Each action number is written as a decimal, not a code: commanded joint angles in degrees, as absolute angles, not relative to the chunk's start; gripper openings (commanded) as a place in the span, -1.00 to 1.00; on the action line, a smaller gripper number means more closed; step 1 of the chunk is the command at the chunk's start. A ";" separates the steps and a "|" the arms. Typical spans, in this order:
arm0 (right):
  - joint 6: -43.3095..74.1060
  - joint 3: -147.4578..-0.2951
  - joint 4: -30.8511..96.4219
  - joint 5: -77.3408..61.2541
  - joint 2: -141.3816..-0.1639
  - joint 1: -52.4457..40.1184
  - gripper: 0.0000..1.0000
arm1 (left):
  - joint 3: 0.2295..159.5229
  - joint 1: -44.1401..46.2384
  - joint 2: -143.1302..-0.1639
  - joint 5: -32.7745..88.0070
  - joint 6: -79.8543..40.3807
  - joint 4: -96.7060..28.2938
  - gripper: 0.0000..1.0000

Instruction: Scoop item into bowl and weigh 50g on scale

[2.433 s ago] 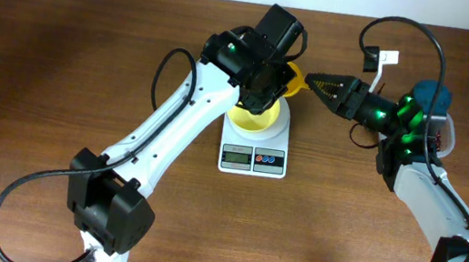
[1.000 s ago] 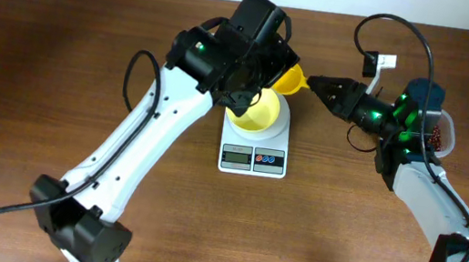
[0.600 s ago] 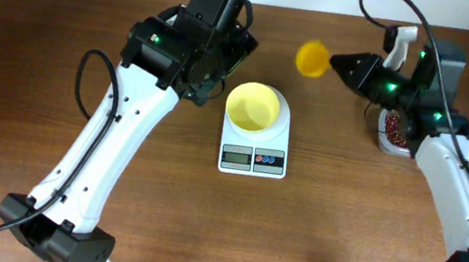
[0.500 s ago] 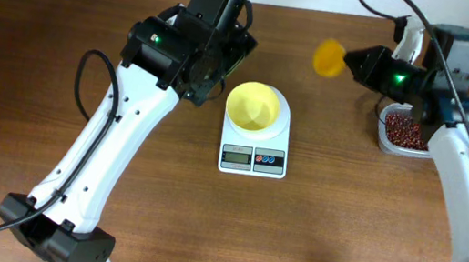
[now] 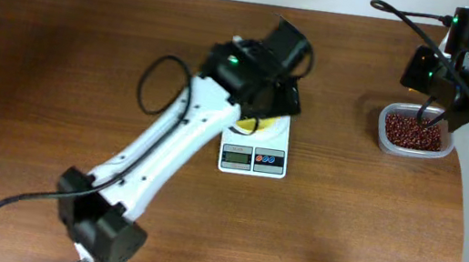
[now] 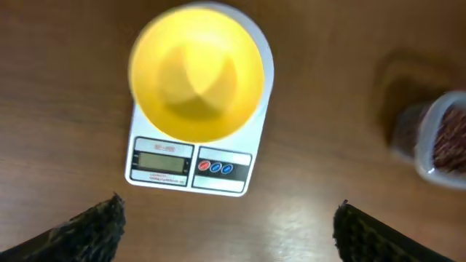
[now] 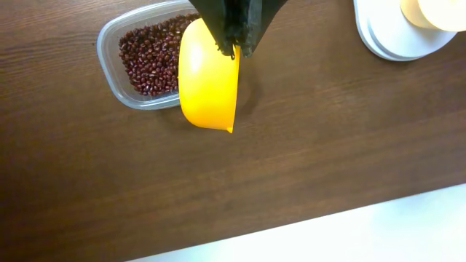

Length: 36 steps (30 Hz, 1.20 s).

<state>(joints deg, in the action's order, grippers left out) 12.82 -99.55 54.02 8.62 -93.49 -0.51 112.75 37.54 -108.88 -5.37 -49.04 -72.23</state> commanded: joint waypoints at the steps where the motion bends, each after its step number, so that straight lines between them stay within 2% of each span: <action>1: 12.23 -100.79 54.04 9.72 -92.25 -0.34 -0.92 | 113.30 41.80 -110.69 -5.82 -47.68 -72.51 0.69; 2: 12.23 -100.79 54.04 9.69 -92.25 -0.34 -0.92 | 113.30 42.87 -110.91 -5.82 -47.68 -72.51 0.35; 3: 12.23 -100.79 54.04 9.67 -92.25 -0.34 -0.92 | 113.30 44.10 -111.02 -5.85 -47.68 -72.51 -0.20; 4: 12.23 -100.79 54.04 9.65 -92.25 -0.34 -0.92 | 113.30 44.91 -111.09 -5.87 -47.68 -72.53 -0.82; 5: 12.23 -100.79 54.08 9.23 -92.25 -0.34 -0.92 | 113.30 45.89 -111.42 -5.87 -47.72 -72.51 -1.00; 10: 12.23 -100.79 54.19 7.99 -92.25 -0.34 -0.92 | 113.30 47.59 -114.89 -5.82 -48.34 -75.09 -1.00; 15: 12.23 -100.79 54.33 7.94 -92.25 -0.34 -0.92 | 113.30 50.65 -117.91 -7.38 -58.76 -73.34 -1.00; 19: 12.43 -100.79 55.64 6.66 -92.25 -0.34 -0.92 | 113.30 51.88 -123.50 -9.41 -59.61 -73.36 -1.00; 24: 12.64 -100.79 55.72 6.63 -92.25 -0.36 -0.92 | 113.30 51.86 -126.65 -21.02 -69.17 -73.32 -1.00; 26: 13.54 -100.79 55.70 6.68 -92.25 -0.36 -0.92 | 113.30 51.86 -126.65 -26.37 -69.71 -72.71 -1.00; 36: 13.93 -100.79 55.57 6.68 -92.27 -0.36 -0.92 | 107.20 49.45 -131.15 -25.61 -70.24 -70.15 -1.00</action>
<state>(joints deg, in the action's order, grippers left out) 13.52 -99.55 55.72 6.98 -93.49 -0.51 109.14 51.18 -130.74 -25.12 -68.86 -71.07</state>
